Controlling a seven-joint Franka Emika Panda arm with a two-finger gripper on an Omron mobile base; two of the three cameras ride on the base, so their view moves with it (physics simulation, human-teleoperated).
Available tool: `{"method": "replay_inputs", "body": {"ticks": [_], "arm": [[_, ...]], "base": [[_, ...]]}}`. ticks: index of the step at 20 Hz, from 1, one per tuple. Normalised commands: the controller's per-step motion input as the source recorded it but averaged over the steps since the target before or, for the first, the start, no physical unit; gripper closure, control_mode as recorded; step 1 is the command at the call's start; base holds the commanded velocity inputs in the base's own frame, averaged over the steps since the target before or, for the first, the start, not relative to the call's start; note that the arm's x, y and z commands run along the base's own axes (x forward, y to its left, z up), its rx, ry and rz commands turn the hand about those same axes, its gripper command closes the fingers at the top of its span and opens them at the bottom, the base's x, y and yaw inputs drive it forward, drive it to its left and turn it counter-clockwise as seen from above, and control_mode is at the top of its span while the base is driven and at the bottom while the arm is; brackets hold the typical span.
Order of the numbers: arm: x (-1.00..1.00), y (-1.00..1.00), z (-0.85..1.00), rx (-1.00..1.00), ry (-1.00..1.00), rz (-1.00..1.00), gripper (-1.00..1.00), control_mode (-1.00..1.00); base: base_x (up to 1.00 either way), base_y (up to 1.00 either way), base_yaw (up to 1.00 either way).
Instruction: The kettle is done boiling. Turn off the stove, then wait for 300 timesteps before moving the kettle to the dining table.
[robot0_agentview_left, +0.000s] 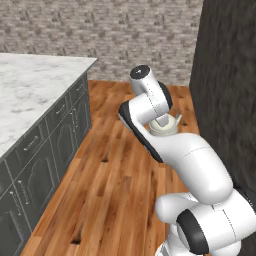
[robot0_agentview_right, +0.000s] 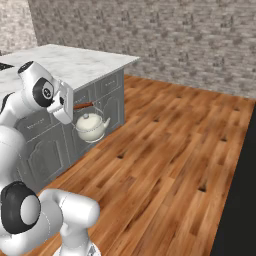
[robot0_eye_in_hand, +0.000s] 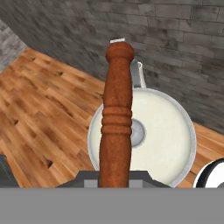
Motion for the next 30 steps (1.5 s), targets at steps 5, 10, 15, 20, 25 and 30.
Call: {"method": "replay_inputs", "body": {"ticks": [5, 10, 15, 20, 25, 30], "arm": [[0.0, 0.0, 0.0, 0.0, 0.0, 0.0, 1.0, 1.0], [0.0, 0.0, 0.0, 0.0, 0.0, 0.0, 1.0, 1.0], [0.0, 0.0, 0.0, 0.0, 0.0, 0.0, 1.0, 1.0], [0.0, 0.0, 0.0, 0.0, 0.0, 0.0, 1.0, 1.0], [0.0, 0.0, 0.0, 0.0, 0.0, 0.0, 1.0, 1.0], [0.0, 0.0, 0.0, 0.0, 0.0, 0.0, 1.0, 1.0]], "base": [[0.71, -0.59, 0.24], [0.73, -0.56, 0.24], [0.7, -0.6, 0.24], [0.69, -0.58, 0.23], [0.68, -0.59, 0.24], [0.67, -0.59, 0.24]]}}
